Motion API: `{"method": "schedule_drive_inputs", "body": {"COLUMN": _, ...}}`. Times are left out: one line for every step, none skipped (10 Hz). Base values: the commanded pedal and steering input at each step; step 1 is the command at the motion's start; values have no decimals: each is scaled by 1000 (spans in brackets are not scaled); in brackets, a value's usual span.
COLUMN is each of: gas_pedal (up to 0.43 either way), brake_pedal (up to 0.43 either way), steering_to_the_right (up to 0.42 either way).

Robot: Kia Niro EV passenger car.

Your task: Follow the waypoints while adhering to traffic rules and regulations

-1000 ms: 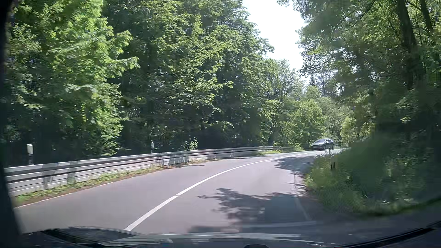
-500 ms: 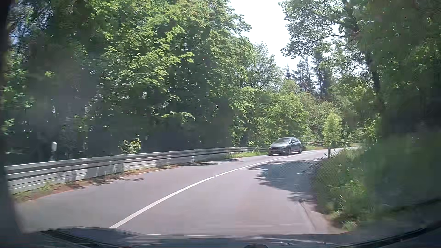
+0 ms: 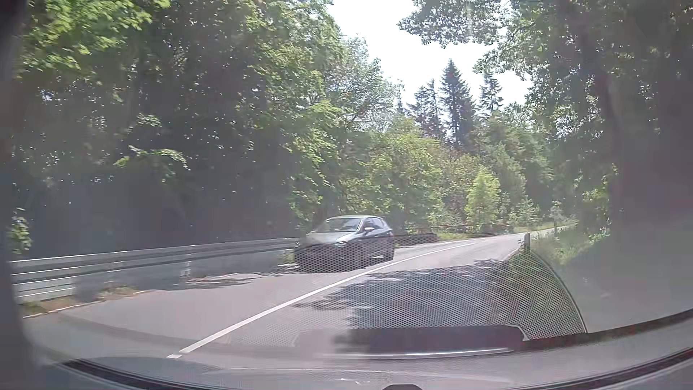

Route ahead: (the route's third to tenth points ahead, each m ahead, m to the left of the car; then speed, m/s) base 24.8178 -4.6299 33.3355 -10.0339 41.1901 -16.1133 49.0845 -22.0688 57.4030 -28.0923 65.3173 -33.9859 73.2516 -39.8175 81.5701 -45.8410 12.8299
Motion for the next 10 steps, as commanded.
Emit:
{"method": "schedule_drive_inputs", "body": {"gas_pedal": 240, "brake_pedal": 0, "steering_to_the_right": 118}}
{"method": "schedule_drive_inputs", "body": {"gas_pedal": 240, "brake_pedal": 0, "steering_to_the_right": 123}}
{"method": "schedule_drive_inputs", "body": {"gas_pedal": 260, "brake_pedal": 0, "steering_to_the_right": 126}}
{"method": "schedule_drive_inputs", "body": {"gas_pedal": 260, "brake_pedal": 0, "steering_to_the_right": 127}}
{"method": "schedule_drive_inputs", "body": {"gas_pedal": 268, "brake_pedal": 0, "steering_to_the_right": 127}}
{"method": "schedule_drive_inputs", "body": {"gas_pedal": 268, "brake_pedal": 0, "steering_to_the_right": 126}}
{"method": "schedule_drive_inputs", "body": {"gas_pedal": 299, "brake_pedal": 0, "steering_to_the_right": 124}}
{"method": "schedule_drive_inputs", "body": {"gas_pedal": 299, "brake_pedal": 0, "steering_to_the_right": 122}}
{"method": "schedule_drive_inputs", "body": {"gas_pedal": 311, "brake_pedal": 0, "steering_to_the_right": 119}}
{"method": "schedule_drive_inputs", "body": {"gas_pedal": 331, "brake_pedal": 0, "steering_to_the_right": 118}}
